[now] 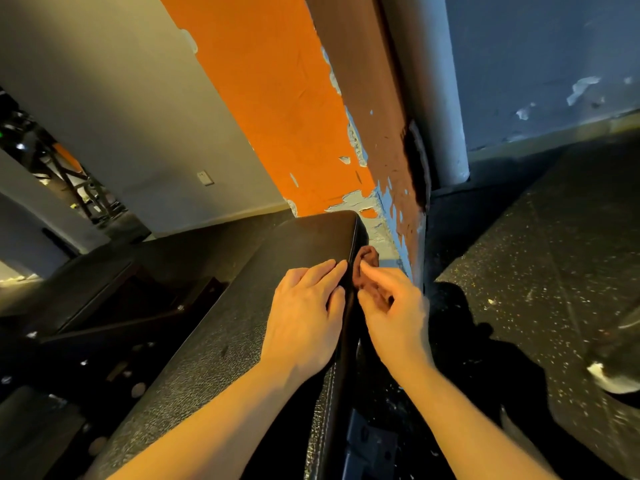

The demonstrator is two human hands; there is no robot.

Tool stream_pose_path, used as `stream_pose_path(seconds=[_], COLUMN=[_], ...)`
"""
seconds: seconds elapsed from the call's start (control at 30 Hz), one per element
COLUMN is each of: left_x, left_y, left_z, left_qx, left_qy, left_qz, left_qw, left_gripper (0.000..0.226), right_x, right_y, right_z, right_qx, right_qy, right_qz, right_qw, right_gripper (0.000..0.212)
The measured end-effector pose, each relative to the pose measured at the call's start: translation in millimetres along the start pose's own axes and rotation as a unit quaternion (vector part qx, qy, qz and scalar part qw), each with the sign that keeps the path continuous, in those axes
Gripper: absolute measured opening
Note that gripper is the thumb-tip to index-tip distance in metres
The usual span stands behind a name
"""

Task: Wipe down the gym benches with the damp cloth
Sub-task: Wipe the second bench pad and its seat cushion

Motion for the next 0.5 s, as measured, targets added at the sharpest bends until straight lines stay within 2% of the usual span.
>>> stream_pose_path(seconds=[0.1,0.27,0.37,0.5], left_x=[1.8,1.8,0.9,-0.9], left_y=[-0.3,0.0,-0.1,-0.4], left_z=[0.2,0.3,-0.8,0.8], left_qx=[0.003,0.001,0.011,0.009], left_qy=[-0.004,-0.007,-0.004,-0.001], left_qz=[0.004,0.002,0.001,-0.003], left_qw=[1.000,1.000,1.000,1.000], left_gripper=[0.054,0.053,0.051,0.052], right_x=[-0.7,16.6,20.2,6.4], right_y=[-2.8,-40.5,-30.3,-11.4], right_z=[2.5,18.9,21.9,5.1], right_qx=[0.015,0.024,-0.014,-0.083], right_qy=[0.018,0.014,-0.088,-0.131], right_qz=[-0.051,0.015,0.054,0.046], right_qw=[0.998,0.999,0.995,0.987], right_gripper=[0.040,0.039,0.035,0.037])
Point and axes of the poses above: each hand's wrist, its own y-axis away from the middle knuckle, its own z-axis out of the palm, x = y × z, the point moved 7 cm from there along -y, towards the middle knuckle, and after that the axes turned 9 degrees about x, right-handed, at the moved point
